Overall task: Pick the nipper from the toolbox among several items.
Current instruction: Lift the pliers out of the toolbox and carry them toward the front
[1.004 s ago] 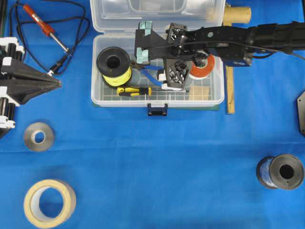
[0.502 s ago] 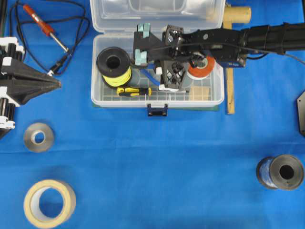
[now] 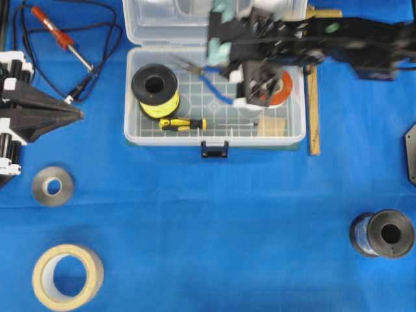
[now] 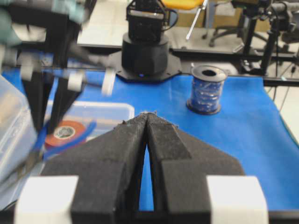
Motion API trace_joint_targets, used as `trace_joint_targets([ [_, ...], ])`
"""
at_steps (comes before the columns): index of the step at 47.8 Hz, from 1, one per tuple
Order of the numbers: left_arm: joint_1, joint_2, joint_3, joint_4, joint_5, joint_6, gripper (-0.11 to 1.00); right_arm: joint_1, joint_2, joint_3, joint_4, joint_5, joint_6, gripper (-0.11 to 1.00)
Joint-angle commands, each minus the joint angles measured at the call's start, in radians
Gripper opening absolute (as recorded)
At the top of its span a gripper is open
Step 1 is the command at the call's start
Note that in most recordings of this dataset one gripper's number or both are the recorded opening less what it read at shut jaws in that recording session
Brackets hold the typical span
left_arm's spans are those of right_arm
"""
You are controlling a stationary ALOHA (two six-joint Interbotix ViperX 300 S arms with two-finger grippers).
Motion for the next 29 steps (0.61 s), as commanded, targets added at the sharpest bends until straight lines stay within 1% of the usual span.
trace_joint_targets([
  [1, 0.000, 0.006, -0.011, -0.002, -0.005, -0.002, 0.00, 0.048, -0.112, 0.011, 0.003, -0.008, 0.005, 0.13],
  [9, 0.000, 0.005, -0.009, -0.002, -0.005, -0.002, 0.00, 0.160, -0.199, 0.066, 0.002, -0.058, 0.034, 0.13],
  [15, 0.000, 0.006, -0.009, 0.000, -0.005, -0.005, 0.00, 0.287, -0.209, 0.100, 0.002, -0.115, 0.048, 0.13],
  [19, 0.000, 0.006, -0.009, -0.002, -0.005, -0.006, 0.00, 0.367, -0.187, 0.112, 0.003, -0.155, 0.063, 0.13],
  [22, -0.002, 0.006, -0.009, 0.000, -0.005, -0.006, 0.00, 0.407, -0.160, 0.115, 0.002, -0.178, 0.080, 0.13],
  [29, 0.000, 0.006, -0.009, -0.002, -0.005, -0.006, 0.00, 0.454, -0.060, 0.117, 0.003, -0.209, 0.150, 0.13],
])
